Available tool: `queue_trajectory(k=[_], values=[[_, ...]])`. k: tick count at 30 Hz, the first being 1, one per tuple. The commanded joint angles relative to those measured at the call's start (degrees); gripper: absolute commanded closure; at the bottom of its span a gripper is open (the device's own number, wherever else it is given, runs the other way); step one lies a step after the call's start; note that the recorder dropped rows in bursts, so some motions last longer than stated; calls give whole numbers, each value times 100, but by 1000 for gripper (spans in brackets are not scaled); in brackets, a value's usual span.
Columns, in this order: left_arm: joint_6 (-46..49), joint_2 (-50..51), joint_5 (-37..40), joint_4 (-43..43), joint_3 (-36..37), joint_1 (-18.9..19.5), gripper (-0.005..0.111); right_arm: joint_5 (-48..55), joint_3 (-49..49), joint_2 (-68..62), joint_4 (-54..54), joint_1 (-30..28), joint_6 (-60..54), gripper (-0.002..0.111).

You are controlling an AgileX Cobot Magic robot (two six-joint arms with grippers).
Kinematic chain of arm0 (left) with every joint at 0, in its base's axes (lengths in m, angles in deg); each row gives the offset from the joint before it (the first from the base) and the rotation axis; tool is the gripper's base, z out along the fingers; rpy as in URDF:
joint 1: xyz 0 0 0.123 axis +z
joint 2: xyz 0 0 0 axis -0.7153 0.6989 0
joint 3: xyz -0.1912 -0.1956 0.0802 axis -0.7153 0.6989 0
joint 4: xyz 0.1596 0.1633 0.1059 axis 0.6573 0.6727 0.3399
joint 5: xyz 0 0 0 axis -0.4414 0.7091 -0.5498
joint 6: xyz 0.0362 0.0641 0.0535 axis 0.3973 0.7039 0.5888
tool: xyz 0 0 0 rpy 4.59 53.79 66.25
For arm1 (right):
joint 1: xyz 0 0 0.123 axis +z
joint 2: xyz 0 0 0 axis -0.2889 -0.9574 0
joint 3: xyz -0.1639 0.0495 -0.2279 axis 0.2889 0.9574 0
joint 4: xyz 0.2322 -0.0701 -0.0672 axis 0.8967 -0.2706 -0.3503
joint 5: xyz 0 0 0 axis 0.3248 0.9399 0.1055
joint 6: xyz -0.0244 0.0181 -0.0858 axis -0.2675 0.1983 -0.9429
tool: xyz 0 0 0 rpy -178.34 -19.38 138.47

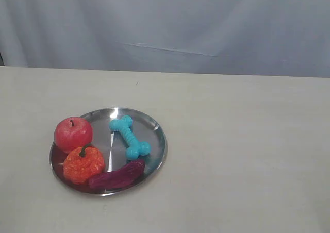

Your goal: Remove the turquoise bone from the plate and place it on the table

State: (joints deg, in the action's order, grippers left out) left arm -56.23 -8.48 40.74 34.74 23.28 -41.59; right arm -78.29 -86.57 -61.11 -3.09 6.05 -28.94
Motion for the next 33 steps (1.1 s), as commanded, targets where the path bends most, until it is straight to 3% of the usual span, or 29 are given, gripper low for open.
queue_trajectory(k=[1,26,33], values=[[-11,-7,-30,-19,15,-33,107,-30,21,25,-47,-34,-5,109],[-11,-7,-30,-19,15,-33,107,-40,21,25,-47,-34,-5,109],[-11,-7,-30,-19,15,-33,107,-1219,21,25,80,-34,222,109]])
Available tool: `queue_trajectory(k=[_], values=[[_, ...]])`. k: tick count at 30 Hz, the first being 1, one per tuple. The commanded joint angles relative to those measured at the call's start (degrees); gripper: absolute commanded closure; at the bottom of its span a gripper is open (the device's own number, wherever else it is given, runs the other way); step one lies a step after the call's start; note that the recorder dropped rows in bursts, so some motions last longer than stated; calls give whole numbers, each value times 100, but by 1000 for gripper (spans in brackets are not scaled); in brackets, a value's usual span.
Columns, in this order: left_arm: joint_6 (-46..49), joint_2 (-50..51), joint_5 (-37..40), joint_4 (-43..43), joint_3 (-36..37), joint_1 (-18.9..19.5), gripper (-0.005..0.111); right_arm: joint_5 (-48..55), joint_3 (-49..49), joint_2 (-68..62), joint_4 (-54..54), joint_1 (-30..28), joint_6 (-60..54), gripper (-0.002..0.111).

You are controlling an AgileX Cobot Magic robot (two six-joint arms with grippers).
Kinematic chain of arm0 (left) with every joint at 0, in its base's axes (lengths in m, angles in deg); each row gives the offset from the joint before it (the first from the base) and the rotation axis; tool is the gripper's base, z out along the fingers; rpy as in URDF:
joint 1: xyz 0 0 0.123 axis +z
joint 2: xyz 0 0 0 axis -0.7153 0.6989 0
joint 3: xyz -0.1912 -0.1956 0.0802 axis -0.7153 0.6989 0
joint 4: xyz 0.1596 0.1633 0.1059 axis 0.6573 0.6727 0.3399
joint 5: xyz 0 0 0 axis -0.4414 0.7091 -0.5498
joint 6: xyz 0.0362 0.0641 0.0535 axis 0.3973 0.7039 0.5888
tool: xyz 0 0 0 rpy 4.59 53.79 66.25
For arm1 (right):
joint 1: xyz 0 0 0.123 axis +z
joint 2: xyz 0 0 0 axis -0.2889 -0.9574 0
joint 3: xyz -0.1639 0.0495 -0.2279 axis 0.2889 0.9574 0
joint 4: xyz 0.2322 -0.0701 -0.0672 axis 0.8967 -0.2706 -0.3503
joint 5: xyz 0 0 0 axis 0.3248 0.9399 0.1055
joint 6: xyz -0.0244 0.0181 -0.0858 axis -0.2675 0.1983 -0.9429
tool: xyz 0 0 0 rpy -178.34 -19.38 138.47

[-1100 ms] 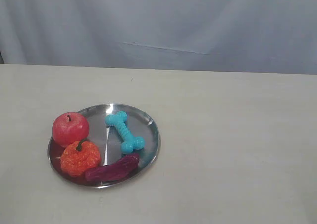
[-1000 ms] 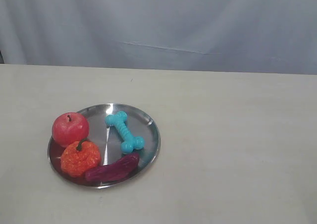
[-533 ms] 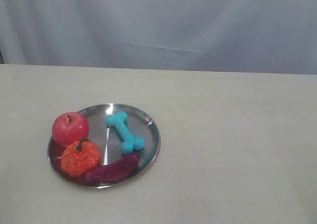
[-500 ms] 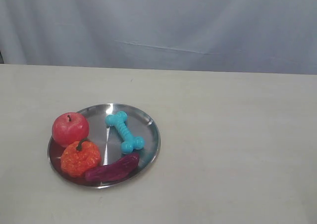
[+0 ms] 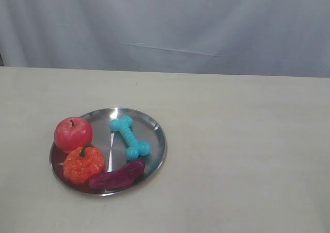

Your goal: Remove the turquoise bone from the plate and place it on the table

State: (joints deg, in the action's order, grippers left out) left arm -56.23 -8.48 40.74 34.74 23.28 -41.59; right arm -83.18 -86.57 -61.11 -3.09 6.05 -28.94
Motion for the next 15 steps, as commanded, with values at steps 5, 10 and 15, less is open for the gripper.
queue_trajectory(k=[5,10,15], values=[[-11,-7,-30,-19,15,-33,107,-1424,21,25,632,-34,1239,109],[-11,-7,-30,-19,15,-33,107,-66,-431,-81,661,-34,1320,109],[-11,-7,-30,-19,15,-33,107,1411,-1420,-803,661,-34,879,109]])
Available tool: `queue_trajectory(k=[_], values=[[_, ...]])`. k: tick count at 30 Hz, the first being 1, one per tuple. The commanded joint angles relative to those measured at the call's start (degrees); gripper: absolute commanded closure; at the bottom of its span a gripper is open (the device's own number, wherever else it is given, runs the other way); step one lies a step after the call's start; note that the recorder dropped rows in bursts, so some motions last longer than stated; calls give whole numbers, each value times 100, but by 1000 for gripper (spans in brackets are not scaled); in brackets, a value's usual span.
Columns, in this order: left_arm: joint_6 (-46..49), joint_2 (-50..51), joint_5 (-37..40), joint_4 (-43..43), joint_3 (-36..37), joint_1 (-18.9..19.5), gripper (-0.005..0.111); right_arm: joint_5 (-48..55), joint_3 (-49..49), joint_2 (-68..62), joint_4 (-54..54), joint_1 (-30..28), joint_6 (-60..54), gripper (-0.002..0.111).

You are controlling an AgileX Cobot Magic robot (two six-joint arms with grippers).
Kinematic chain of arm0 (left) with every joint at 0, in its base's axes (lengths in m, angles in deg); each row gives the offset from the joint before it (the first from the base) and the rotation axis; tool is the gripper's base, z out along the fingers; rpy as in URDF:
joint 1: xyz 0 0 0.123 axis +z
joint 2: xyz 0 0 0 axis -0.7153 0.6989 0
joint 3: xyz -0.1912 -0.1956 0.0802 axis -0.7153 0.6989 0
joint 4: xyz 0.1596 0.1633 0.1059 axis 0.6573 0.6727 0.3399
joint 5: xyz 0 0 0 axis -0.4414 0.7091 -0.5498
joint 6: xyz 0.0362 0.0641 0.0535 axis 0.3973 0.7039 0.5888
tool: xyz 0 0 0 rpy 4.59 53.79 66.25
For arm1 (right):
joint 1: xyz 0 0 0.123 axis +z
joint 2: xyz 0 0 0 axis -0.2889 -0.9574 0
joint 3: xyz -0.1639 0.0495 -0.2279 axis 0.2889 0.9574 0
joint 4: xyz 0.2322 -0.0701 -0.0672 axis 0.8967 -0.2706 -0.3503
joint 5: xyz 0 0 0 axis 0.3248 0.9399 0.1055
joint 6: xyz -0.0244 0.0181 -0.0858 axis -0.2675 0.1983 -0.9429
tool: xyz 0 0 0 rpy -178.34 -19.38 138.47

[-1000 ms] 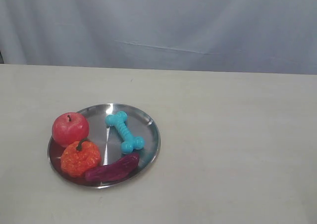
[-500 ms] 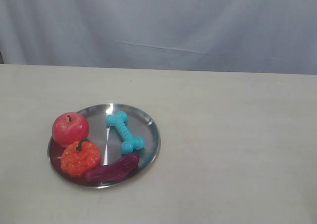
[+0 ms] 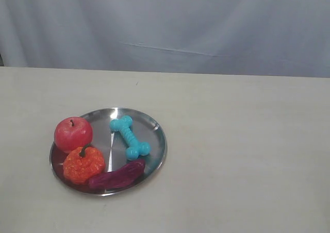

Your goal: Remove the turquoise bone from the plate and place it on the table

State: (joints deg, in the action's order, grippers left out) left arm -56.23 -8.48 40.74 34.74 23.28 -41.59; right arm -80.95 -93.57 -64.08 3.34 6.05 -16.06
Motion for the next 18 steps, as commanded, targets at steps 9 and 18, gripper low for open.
queue_trajectory(k=[9,18], values=[[-11,-7,-30,-19,15,-33,107,2999,-2503,-2278,18,-34,-1378,109],[-11,-7,-30,-19,15,-33,107,4312,-3888,-4225,101,-34,-1541,109]])
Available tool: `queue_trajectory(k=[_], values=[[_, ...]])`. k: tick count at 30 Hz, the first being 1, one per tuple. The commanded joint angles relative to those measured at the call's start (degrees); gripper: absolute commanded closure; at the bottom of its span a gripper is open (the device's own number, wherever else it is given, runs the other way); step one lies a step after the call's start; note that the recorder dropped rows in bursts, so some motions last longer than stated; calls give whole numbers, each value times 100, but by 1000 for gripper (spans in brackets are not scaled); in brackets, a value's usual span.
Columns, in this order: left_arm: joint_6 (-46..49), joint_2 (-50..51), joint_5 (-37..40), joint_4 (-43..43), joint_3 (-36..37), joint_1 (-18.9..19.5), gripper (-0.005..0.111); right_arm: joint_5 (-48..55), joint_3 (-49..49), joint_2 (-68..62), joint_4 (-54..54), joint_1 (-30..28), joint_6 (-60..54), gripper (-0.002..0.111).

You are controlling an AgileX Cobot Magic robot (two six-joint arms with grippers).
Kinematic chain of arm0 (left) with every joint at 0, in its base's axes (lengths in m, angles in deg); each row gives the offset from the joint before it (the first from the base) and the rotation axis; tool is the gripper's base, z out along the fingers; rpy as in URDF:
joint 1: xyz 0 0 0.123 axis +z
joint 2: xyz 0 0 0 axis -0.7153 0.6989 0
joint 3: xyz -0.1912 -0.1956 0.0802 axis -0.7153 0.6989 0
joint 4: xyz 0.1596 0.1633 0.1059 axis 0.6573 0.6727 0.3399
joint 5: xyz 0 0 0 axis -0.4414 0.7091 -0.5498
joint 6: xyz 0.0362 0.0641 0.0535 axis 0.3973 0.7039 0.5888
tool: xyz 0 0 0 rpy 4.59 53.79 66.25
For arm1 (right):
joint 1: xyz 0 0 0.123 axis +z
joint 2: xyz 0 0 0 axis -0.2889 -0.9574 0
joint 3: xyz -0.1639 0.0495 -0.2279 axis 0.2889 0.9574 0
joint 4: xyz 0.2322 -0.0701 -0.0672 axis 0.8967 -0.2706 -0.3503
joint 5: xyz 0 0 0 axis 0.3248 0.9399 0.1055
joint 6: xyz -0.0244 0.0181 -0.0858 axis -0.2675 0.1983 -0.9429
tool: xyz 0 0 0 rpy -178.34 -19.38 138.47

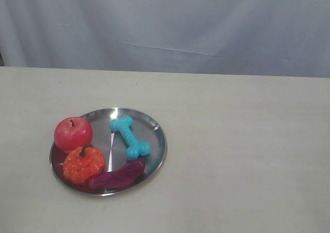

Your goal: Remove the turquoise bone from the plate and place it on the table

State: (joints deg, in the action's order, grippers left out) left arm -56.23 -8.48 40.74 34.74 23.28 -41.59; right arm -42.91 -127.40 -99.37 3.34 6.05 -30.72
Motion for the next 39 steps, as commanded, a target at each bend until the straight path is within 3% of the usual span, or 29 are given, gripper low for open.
queue_trajectory(k=[1,17,27,39], values=[[-11,-7,-30,-19,15,-33,107,604,-662,-947,130,4,-75,109],[-11,-7,-30,-19,15,-33,107,484,-3378,-4317,-45,1621,202,109],[-11,-7,-30,-19,15,-33,107,484,-4746,-6333,-1299,2576,1066,109],[-11,-7,-30,-19,15,-33,107,-135,-5293,-7873,-1441,2832,1192,109]])
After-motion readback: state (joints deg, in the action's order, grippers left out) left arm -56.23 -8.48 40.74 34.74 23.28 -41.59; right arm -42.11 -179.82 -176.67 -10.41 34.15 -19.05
